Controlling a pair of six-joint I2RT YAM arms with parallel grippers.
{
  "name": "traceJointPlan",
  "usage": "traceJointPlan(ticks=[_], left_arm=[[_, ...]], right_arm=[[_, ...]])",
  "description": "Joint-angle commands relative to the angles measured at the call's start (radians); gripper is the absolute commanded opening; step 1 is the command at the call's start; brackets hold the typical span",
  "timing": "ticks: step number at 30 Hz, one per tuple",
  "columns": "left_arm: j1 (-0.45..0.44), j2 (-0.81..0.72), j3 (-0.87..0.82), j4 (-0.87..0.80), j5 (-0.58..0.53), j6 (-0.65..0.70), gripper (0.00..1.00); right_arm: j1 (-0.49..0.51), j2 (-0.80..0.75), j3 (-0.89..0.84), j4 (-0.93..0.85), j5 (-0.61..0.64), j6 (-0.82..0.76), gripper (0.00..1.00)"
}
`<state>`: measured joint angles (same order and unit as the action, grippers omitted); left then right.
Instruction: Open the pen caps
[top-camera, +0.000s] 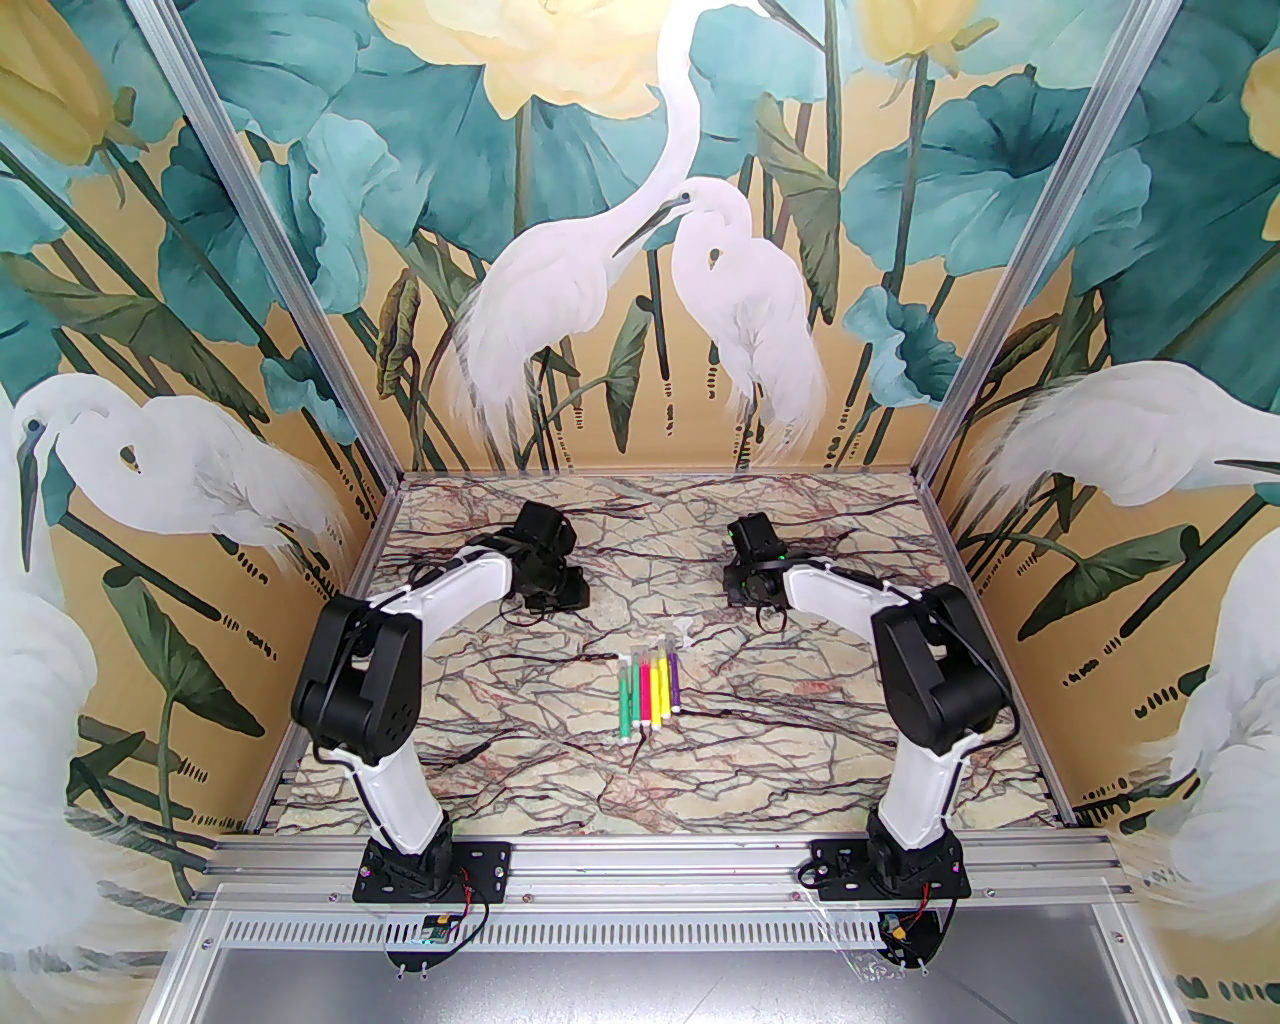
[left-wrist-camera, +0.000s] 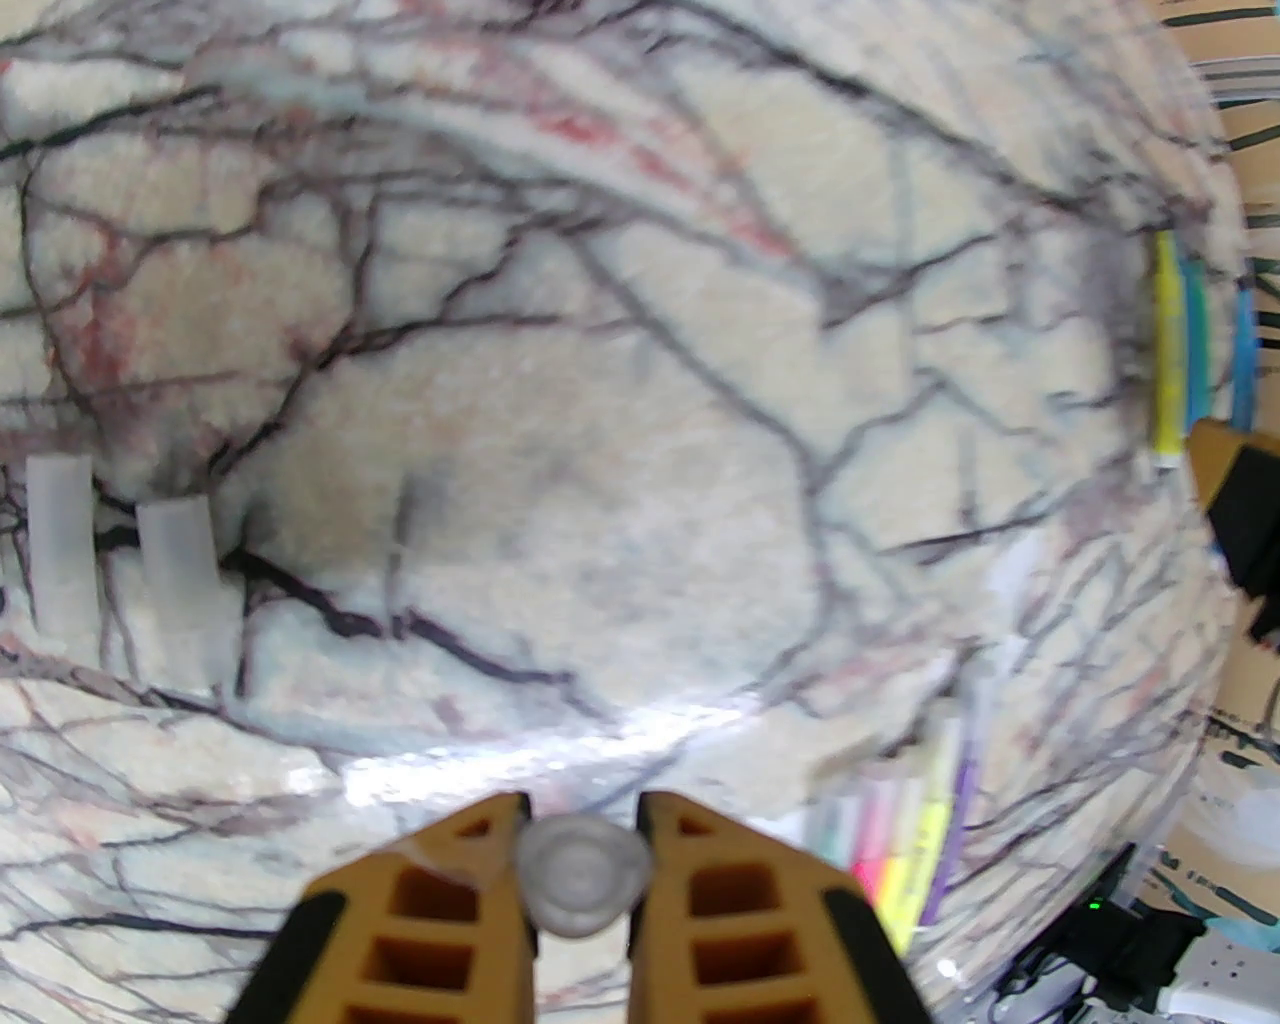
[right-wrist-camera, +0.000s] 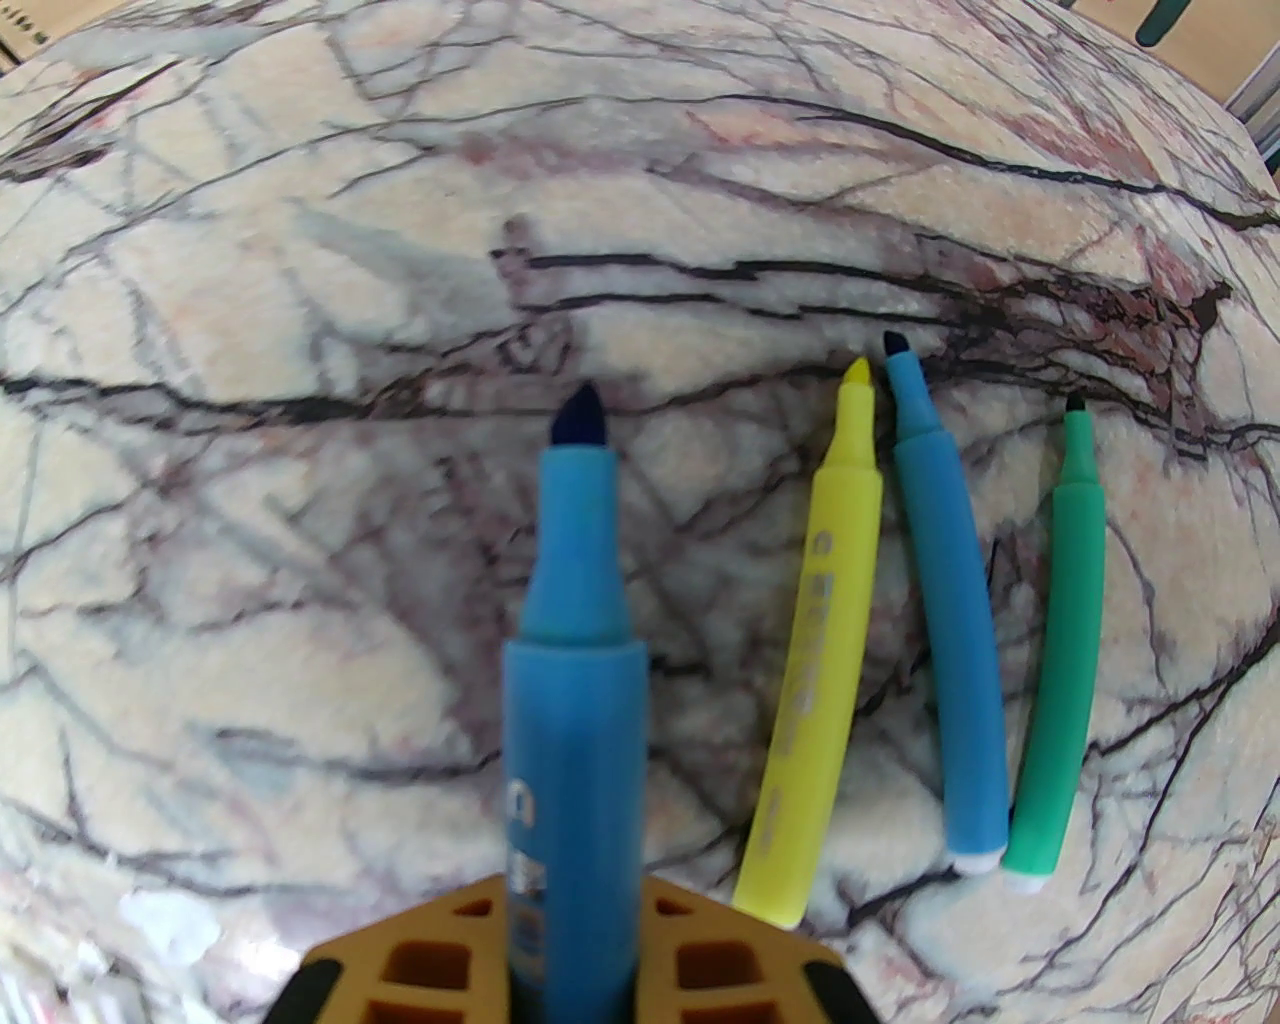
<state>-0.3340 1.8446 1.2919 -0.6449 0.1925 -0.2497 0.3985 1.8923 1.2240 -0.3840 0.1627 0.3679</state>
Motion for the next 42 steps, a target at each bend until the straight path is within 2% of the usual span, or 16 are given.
traceJointPlan(ticks=[1,11,19,36,42], left_arm=[[-0.013,0.040,0.033,-0.053,-0.052,0.024,0.00],[-0.015,0.119,0.080,-0.059,-0.158,0.019,0.04],[-0.015,0.185,0.148,-0.102,-0.247,0.025,0.09],[-0.014,0.219,0.175,-0.127,-0.298,0.032,0.23],[-0.015,0.206,0.165,-0.113,-0.258,0.033,0.28]], right_arm=[[-0.009,0.035,0.047,-0.022,0.045,0.014,0.00],[-0.028,0.112,0.103,-0.046,0.053,0.009,0.00],[-0.035,0.119,0.097,-0.062,0.087,0.006,0.09],[-0.040,0.128,0.098,-0.076,0.130,0.004,0.23],[-0.040,0.124,0.097,-0.079,0.133,0.003,0.28]])
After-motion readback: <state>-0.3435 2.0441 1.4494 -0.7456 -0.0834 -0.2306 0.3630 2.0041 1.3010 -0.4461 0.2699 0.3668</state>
